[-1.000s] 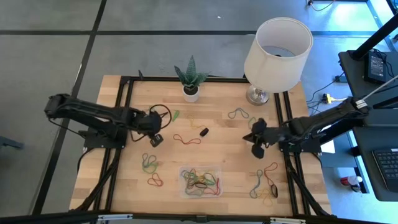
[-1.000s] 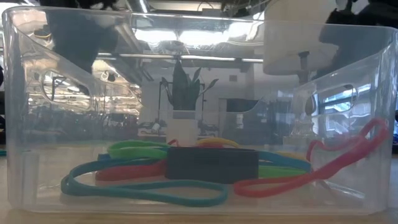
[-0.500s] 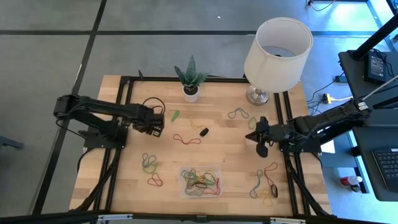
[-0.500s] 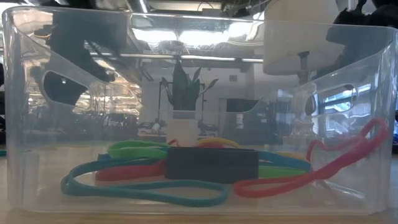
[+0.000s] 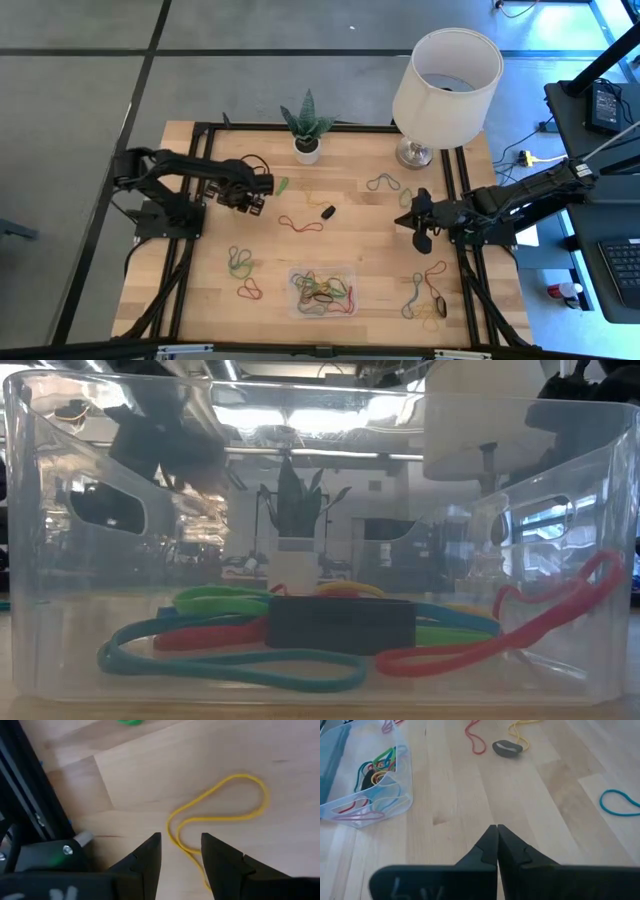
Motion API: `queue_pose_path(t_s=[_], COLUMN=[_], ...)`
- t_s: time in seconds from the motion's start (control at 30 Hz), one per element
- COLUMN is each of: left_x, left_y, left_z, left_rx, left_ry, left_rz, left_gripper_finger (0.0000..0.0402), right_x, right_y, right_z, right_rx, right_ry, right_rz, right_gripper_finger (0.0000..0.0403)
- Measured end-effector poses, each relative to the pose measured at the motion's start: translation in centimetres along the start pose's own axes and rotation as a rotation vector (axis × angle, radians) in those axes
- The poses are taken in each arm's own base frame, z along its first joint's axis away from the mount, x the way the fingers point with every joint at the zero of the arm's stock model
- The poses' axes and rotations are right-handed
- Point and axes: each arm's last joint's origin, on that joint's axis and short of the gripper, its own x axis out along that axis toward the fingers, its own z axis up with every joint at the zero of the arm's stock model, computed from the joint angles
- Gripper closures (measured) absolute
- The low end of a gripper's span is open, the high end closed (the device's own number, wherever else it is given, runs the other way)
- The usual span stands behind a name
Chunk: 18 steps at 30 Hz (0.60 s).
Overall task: Pick and place rubber bands into bin
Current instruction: Put the yellow rubber band into the transparent bin
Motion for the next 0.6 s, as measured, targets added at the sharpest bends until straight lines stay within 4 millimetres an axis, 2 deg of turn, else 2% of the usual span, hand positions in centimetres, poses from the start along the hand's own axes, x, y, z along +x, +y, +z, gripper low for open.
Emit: queue_pose_path(t_s=[0.17, 0.37, 0.47, 0.6], left_x=[1.4, 3.0, 2.9, 2.4], left_y=[-0.4, 0.0, 0.0, -0.1], left_z=[0.6, 0.2, 0.1, 0.2], left_rx=[0.005, 0.004, 0.046, 0.100], left_ry=[0.033, 0.065, 0.056, 0.038], left_rz=[-0.005, -0.043, -0.055, -0.078], left_gripper_finger=[0.0270, 0.0276, 0.0301, 0.0370], right_x=[0.0, 0.0, 0.0, 0.0], right_y=[0.0, 0.0, 0.0, 0.0], right_z=[0.0, 0.0, 0.0, 0.0], right_rx=[0.010, 0.011, 0.010, 0.011], right_ry=[0.000, 0.000, 0.000, 0.000], right_rz=[0.000, 0.000, 0.000, 0.000], right_gripper_finger=[0.0400, 0.0400, 0.0400, 0.0400])
